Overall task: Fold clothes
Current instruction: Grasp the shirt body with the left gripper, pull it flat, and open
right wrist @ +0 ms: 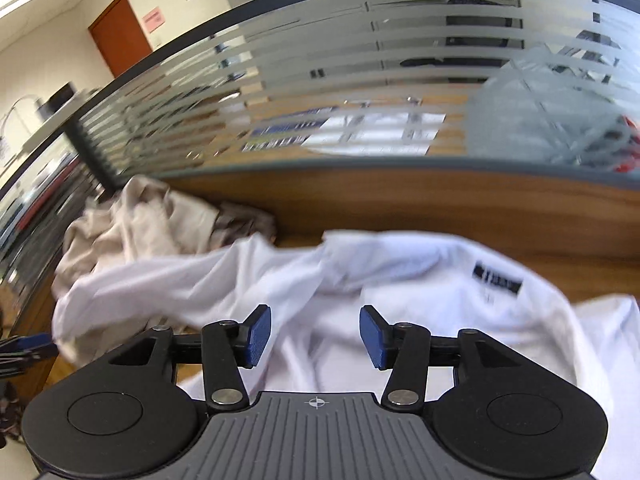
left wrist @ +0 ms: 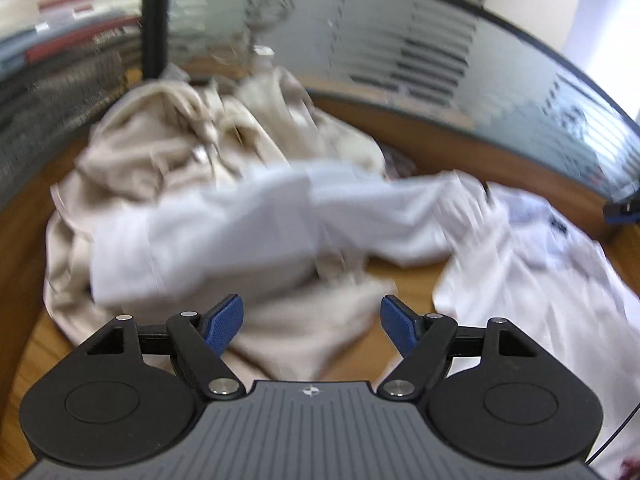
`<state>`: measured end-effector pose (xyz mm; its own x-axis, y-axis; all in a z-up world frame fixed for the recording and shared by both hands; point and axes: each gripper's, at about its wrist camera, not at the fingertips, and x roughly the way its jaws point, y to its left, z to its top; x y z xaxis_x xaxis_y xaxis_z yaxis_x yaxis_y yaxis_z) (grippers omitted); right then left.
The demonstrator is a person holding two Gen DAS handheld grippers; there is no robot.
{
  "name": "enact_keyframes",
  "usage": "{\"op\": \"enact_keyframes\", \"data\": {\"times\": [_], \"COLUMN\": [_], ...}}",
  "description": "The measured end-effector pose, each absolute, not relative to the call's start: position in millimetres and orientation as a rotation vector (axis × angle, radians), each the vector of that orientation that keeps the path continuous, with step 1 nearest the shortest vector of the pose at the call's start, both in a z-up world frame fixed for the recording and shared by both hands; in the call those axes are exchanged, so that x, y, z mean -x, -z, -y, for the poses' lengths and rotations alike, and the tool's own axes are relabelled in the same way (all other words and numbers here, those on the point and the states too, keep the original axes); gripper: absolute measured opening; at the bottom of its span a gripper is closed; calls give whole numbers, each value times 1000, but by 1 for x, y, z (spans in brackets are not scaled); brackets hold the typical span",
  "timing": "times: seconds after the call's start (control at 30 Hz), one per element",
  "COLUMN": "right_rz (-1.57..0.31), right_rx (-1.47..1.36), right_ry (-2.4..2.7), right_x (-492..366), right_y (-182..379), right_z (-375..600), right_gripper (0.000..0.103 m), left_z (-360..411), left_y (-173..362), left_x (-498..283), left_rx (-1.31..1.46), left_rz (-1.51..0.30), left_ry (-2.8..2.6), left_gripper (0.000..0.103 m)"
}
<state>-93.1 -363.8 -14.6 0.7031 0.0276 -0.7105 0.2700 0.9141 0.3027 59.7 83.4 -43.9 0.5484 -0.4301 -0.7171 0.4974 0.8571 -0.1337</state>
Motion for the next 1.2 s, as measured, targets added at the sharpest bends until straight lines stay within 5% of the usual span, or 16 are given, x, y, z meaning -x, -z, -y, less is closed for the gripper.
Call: {"op": "enact_keyframes", "data": {"times": [0.6, 0.63, 0.67, 0.7, 1.2], "right_rz": [-818, -818, -818, -818, -759], "right_rx": [-528, -532, -535, -537, -539], "right_ry": [192, 196, 197, 199, 170], "right_x": [197, 199, 202, 204, 208], "right_y": [36, 37, 37, 37, 12], "right_z": [309, 308, 306, 305, 302], "right_gripper": [52, 52, 52, 52, 52], "left_z": [-69, -67, -64, -62, -38], "left_y": [136, 141, 145, 149, 7], "left_x": [-29, -30, -30, -31, 45], "left_rx": [-182, -194, -204, -209, -47], "left_rz": [-955, -962, -974, -990, -747], "left_ry": [635, 643, 650, 664, 1181], "left_gripper": [72, 70, 53, 6, 3]}}
